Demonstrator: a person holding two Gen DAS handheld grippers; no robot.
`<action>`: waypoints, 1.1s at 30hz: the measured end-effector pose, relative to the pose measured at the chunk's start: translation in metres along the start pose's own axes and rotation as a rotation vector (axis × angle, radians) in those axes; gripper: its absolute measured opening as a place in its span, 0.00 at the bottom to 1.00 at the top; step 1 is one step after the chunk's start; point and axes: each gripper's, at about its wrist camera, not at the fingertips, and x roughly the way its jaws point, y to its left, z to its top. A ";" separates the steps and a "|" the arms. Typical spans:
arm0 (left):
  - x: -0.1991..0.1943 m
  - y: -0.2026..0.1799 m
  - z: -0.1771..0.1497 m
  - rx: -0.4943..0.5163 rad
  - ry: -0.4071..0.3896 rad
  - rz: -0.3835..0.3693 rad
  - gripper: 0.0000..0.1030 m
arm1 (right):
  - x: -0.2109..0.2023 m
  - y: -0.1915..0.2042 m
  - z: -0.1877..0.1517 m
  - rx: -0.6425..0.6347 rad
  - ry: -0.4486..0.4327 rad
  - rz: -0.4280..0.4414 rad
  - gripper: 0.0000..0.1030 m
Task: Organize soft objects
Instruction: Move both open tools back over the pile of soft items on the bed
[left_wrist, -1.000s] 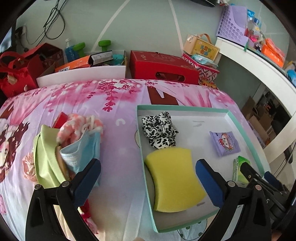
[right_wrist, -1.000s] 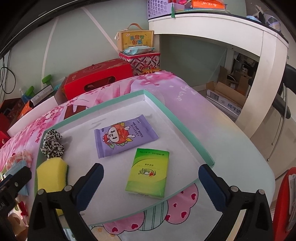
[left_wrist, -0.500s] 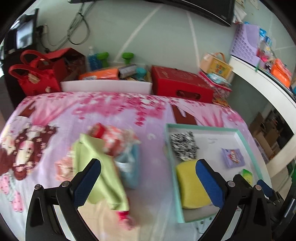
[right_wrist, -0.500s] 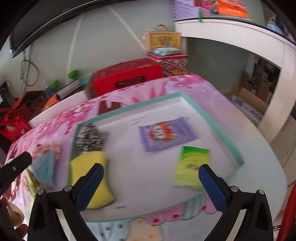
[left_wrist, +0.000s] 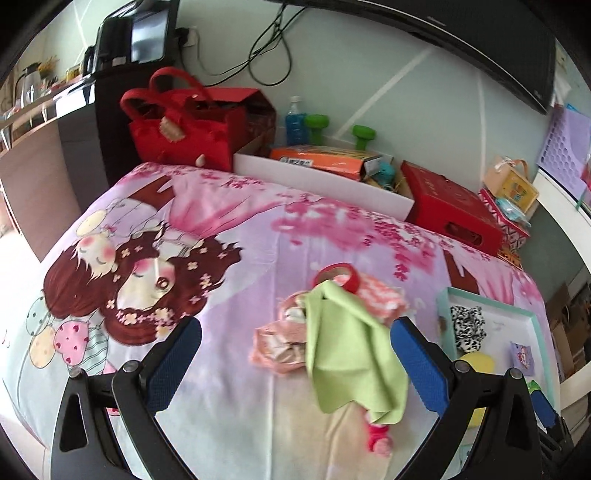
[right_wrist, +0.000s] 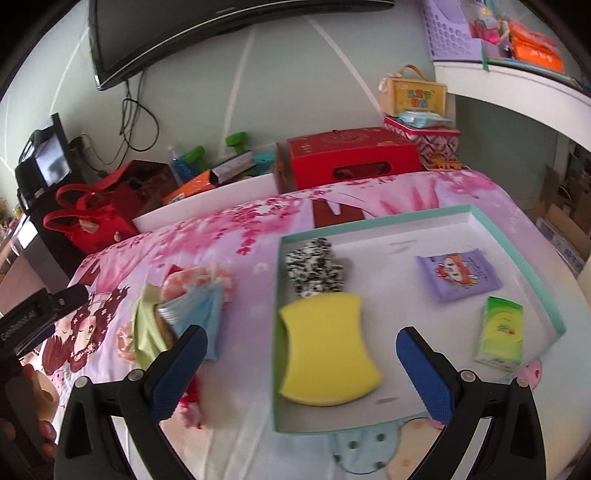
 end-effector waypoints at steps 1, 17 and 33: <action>0.001 0.003 -0.001 -0.007 0.006 0.000 0.99 | 0.000 0.005 -0.001 -0.012 -0.005 -0.001 1.00; 0.030 0.041 -0.007 -0.100 0.081 -0.011 0.99 | 0.024 0.057 -0.021 -0.138 0.071 0.065 1.00; 0.055 0.059 -0.014 -0.140 0.134 0.027 0.99 | 0.051 0.092 -0.051 -0.259 0.220 0.113 1.00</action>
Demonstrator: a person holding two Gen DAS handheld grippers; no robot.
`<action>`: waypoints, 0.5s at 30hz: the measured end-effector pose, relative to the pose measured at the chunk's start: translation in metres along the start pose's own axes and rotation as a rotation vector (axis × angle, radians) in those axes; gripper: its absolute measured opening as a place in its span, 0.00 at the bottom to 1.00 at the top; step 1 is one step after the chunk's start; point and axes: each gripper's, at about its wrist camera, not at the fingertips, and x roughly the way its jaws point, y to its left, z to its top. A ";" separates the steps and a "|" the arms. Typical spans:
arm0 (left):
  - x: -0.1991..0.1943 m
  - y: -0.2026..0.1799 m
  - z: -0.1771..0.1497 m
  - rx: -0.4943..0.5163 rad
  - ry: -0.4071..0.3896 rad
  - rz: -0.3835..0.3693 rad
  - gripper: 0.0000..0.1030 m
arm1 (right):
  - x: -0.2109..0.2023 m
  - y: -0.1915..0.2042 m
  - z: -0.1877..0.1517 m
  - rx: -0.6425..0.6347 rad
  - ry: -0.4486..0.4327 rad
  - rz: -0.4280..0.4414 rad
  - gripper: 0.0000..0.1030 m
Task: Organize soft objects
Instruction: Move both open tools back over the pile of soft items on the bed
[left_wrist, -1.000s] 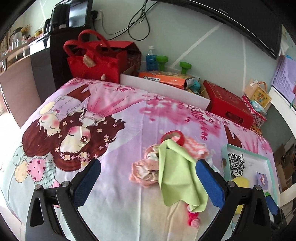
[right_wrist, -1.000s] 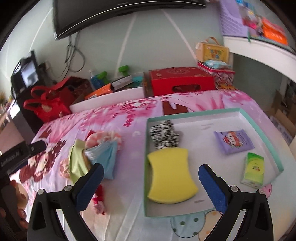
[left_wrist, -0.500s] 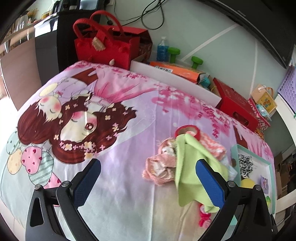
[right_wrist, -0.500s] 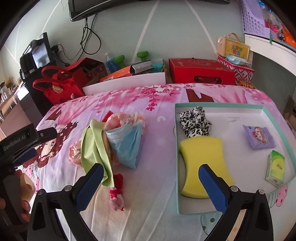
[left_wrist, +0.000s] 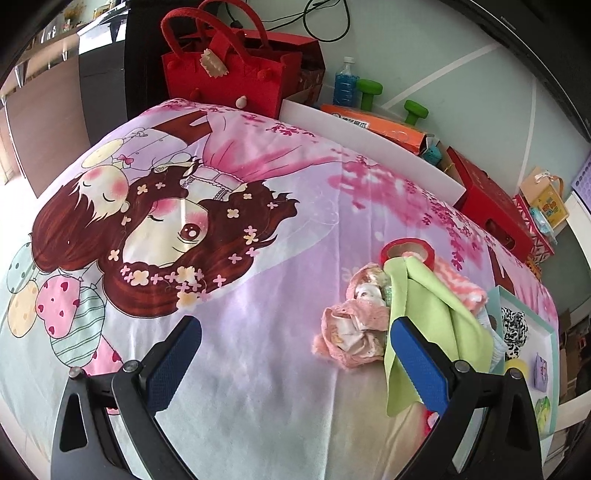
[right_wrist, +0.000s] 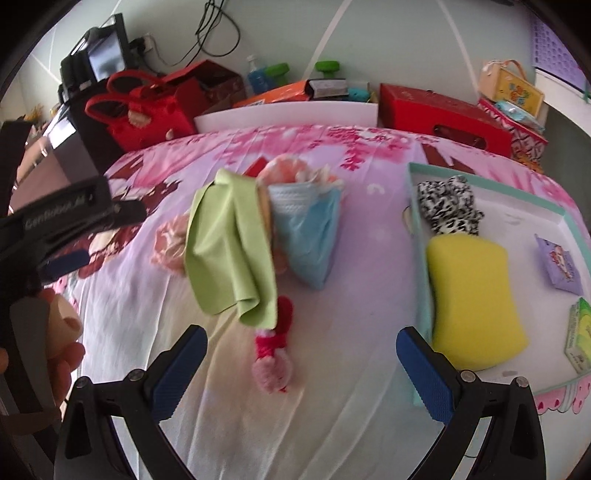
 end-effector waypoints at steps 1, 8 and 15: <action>0.000 0.000 0.000 -0.002 0.000 0.003 0.99 | 0.001 0.001 -0.001 -0.005 0.004 0.002 1.00; 0.010 -0.002 -0.002 -0.001 0.041 -0.012 0.99 | 0.005 0.007 -0.004 -0.028 0.026 -0.004 1.00; 0.018 -0.002 -0.004 -0.001 0.087 -0.004 0.99 | 0.016 0.012 -0.008 -0.046 0.074 -0.001 0.82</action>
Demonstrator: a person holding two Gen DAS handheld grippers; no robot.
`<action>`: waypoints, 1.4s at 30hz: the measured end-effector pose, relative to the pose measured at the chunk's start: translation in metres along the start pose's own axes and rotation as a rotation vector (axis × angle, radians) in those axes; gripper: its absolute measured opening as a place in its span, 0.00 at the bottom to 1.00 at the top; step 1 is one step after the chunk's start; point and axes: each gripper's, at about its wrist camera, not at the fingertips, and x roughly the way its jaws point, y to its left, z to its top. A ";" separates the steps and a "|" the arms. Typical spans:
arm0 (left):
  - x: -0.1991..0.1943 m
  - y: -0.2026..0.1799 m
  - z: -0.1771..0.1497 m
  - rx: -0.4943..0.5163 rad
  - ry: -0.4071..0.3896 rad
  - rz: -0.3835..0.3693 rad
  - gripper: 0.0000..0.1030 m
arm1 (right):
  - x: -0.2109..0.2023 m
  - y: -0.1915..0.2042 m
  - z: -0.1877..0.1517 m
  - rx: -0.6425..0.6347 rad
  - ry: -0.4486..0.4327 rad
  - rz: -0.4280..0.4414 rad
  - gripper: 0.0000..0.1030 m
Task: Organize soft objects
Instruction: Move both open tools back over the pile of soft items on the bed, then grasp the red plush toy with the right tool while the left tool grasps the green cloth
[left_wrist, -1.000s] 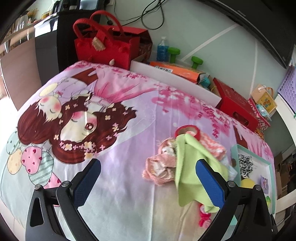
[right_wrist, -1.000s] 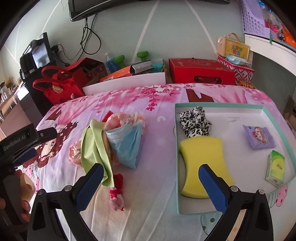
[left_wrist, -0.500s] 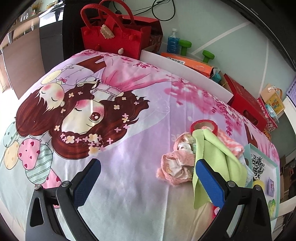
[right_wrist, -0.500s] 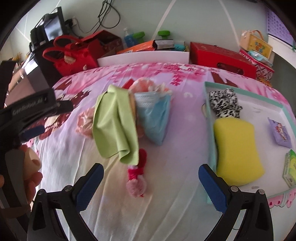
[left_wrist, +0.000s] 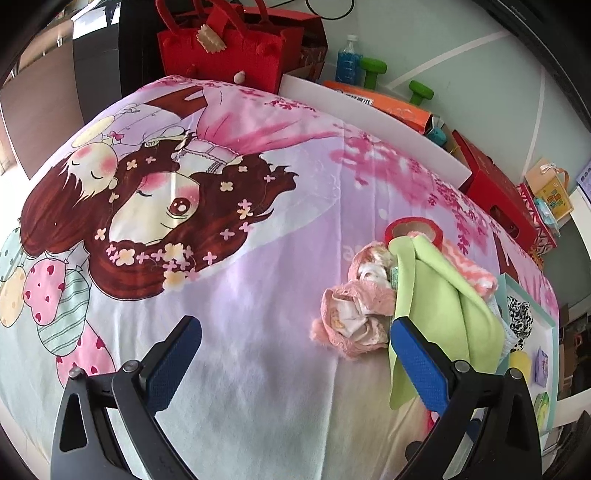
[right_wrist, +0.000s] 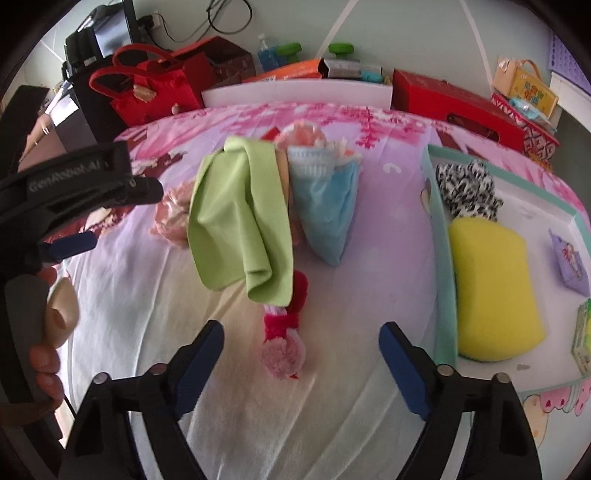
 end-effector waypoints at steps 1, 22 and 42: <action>0.000 -0.001 0.000 0.006 0.003 0.002 0.99 | 0.002 0.000 -0.001 0.002 0.009 0.005 0.79; -0.006 -0.015 -0.001 0.015 0.033 -0.127 0.99 | 0.001 -0.009 0.001 0.021 0.014 0.029 0.29; -0.003 -0.064 0.008 0.087 -0.023 -0.273 0.87 | -0.011 -0.043 0.002 0.117 -0.033 -0.045 0.22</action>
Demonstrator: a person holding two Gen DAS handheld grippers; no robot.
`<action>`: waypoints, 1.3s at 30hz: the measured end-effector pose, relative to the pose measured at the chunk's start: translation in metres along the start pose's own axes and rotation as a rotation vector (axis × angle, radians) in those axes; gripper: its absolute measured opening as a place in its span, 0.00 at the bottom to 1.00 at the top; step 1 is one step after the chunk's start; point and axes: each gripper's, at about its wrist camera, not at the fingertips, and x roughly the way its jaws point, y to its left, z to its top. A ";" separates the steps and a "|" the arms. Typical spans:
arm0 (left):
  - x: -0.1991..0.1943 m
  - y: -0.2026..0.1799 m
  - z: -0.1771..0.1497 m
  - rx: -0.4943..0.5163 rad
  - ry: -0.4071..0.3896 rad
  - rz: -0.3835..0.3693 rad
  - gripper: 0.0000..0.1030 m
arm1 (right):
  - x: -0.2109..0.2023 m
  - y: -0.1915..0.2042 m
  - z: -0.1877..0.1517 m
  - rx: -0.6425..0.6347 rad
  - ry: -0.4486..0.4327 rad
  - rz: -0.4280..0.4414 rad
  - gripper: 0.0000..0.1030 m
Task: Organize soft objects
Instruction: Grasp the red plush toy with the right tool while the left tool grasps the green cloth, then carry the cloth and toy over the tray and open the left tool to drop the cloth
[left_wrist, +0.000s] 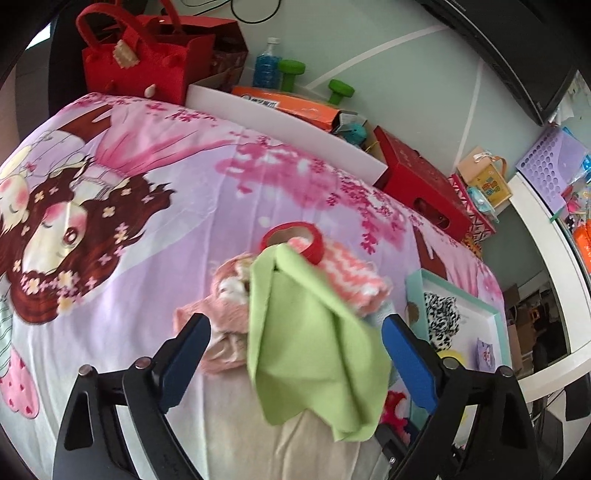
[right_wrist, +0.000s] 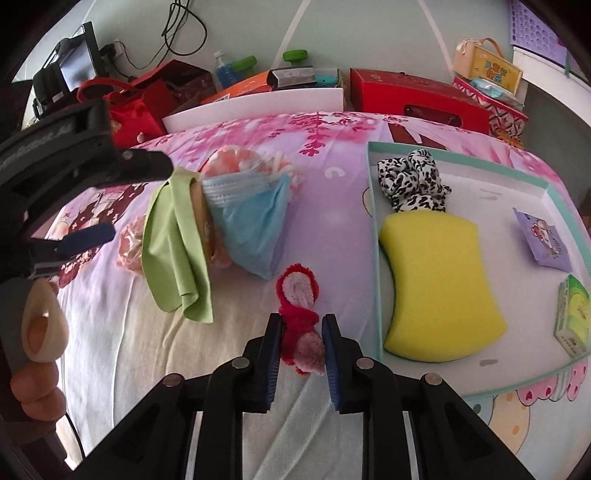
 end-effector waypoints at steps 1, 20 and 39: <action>0.002 -0.001 0.002 0.000 0.000 -0.015 0.79 | 0.000 0.000 0.000 0.000 -0.001 0.000 0.23; 0.027 0.009 -0.001 -0.036 0.064 0.027 0.21 | -0.001 -0.001 0.000 0.008 -0.003 0.005 0.22; -0.008 0.011 0.004 -0.061 -0.001 -0.068 0.05 | -0.014 -0.003 0.003 0.023 -0.066 0.015 0.22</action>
